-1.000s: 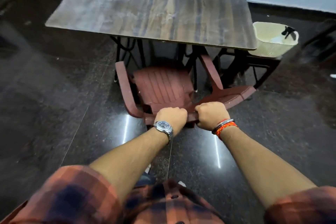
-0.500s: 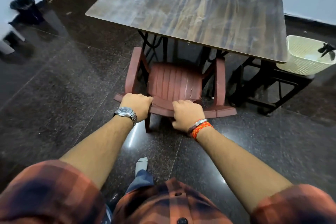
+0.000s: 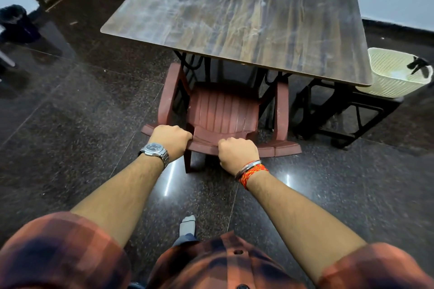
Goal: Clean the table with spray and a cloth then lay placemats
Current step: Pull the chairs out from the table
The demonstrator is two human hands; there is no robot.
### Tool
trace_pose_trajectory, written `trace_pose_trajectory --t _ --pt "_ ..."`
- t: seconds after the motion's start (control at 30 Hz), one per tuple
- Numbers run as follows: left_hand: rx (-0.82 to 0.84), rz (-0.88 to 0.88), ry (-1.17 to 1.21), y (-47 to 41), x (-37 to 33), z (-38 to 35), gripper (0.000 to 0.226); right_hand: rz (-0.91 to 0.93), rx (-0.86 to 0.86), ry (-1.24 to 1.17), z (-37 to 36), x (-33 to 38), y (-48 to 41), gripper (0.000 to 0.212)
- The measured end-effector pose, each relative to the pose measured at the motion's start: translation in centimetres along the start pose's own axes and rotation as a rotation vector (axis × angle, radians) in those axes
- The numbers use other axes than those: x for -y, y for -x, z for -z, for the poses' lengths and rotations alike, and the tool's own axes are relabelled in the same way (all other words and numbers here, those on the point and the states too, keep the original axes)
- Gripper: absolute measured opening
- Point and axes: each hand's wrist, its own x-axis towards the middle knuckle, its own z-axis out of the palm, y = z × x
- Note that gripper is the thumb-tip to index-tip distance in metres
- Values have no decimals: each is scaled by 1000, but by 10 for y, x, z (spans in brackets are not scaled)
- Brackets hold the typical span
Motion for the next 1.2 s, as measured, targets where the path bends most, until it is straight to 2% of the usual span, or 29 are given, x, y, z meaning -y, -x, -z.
trace_pose_trajectory --t 0.5,1.2 --pt "-12 -75 -9 -72 60 7 23 -102 -21 6 10 -2 -83 20" --pt "-48 -119 -25 -127 72 18 18 -140 -47 81 19 -34 -131 22"
